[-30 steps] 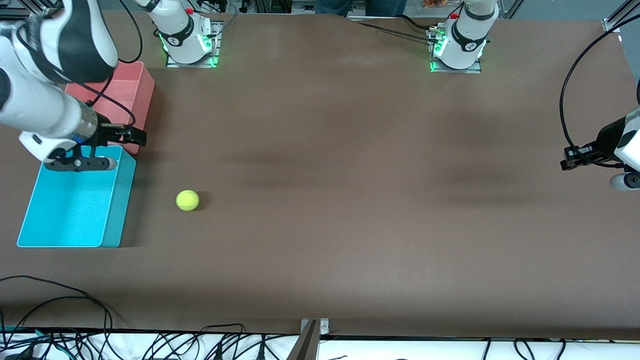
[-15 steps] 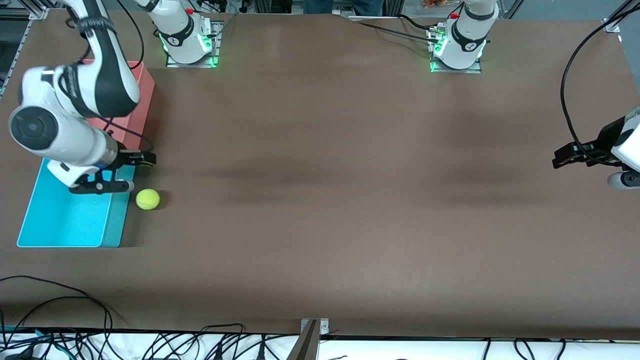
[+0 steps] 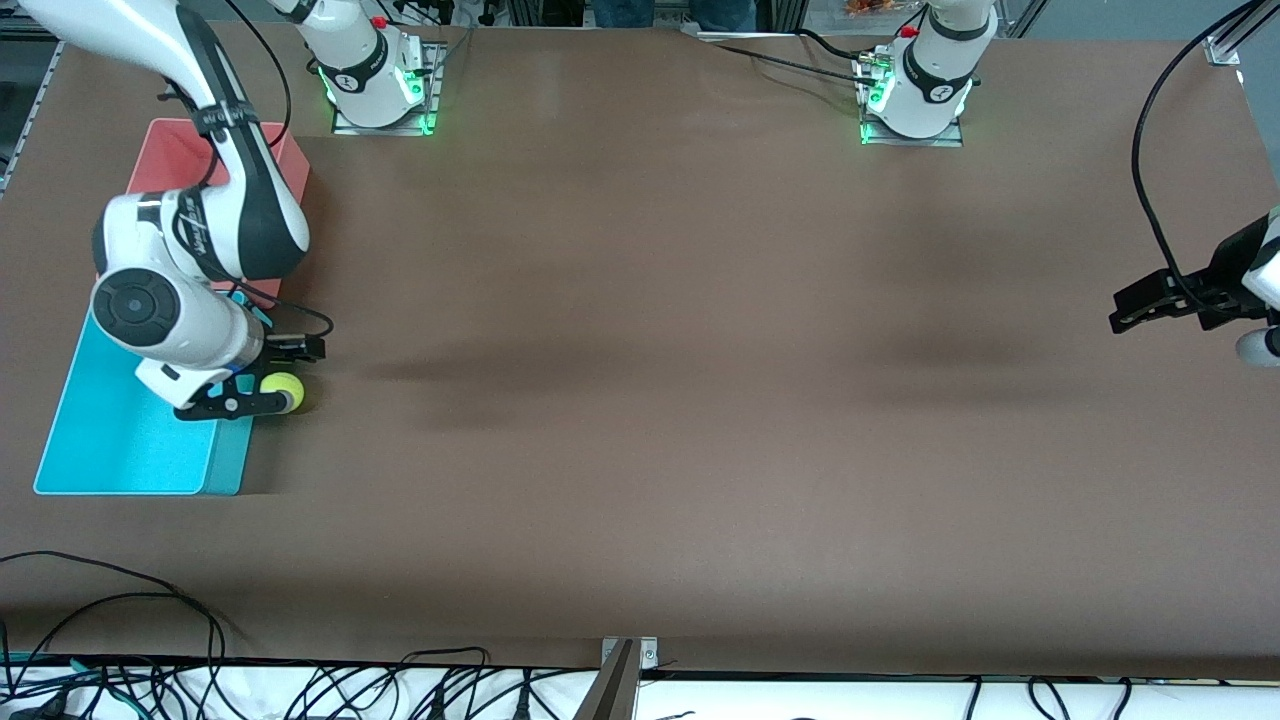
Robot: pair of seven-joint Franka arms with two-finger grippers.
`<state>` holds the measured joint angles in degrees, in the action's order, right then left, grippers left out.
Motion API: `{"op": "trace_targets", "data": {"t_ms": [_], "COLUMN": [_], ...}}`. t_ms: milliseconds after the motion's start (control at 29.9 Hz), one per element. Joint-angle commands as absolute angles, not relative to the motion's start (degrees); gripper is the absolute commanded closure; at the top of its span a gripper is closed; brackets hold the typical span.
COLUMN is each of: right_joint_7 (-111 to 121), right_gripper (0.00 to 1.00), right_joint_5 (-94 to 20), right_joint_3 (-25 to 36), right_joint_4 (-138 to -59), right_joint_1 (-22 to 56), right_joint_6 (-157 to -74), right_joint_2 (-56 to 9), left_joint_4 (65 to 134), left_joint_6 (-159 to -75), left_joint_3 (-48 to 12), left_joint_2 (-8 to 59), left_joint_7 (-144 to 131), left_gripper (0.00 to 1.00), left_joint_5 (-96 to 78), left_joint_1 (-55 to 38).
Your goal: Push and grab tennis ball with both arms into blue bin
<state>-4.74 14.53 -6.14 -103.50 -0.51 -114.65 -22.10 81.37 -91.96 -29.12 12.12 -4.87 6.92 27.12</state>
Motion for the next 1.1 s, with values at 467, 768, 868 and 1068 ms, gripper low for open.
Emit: {"op": "trace_targets", "data": {"t_ms": [467, 768, 868, 1068], "right_joint_7": [-5.10, -4.83, -4.83, -4.83], "right_gripper": [0.00, 0.00, 0.00, 0.06], "right_joint_5": [17.75, 18.81, 19.42, 19.86], "right_joint_3": [-4.04, -3.08, -2.20, -1.93], "right_joint_4": [-104.24, -104.33, -104.33, -104.33], "right_joint_1": [-1.41, -1.41, -1.41, -1.41], "right_joint_6": [-125.50, -127.53, -127.70, -129.90], "right_joint_2": [-30.58, -32.43, -33.13, -34.80], "left_joint_4": [81.30, 83.14, 84.63, 89.55], "left_joint_6": [-90.71, -89.74, -89.74, -90.17], "left_joint_3": [-18.93, 2.36, 4.74, 4.75], "left_joint_2": [8.88, 6.59, 5.63, 2.64], "left_joint_7": [-3.87, -3.78, -3.78, -3.78], "left_gripper": [0.00, 0.00, 0.00, 0.00], "left_joint_5": [2.48, -2.90, -2.90, -3.16], "left_joint_1": [21.83, 2.39, -1.31, -2.99]}}
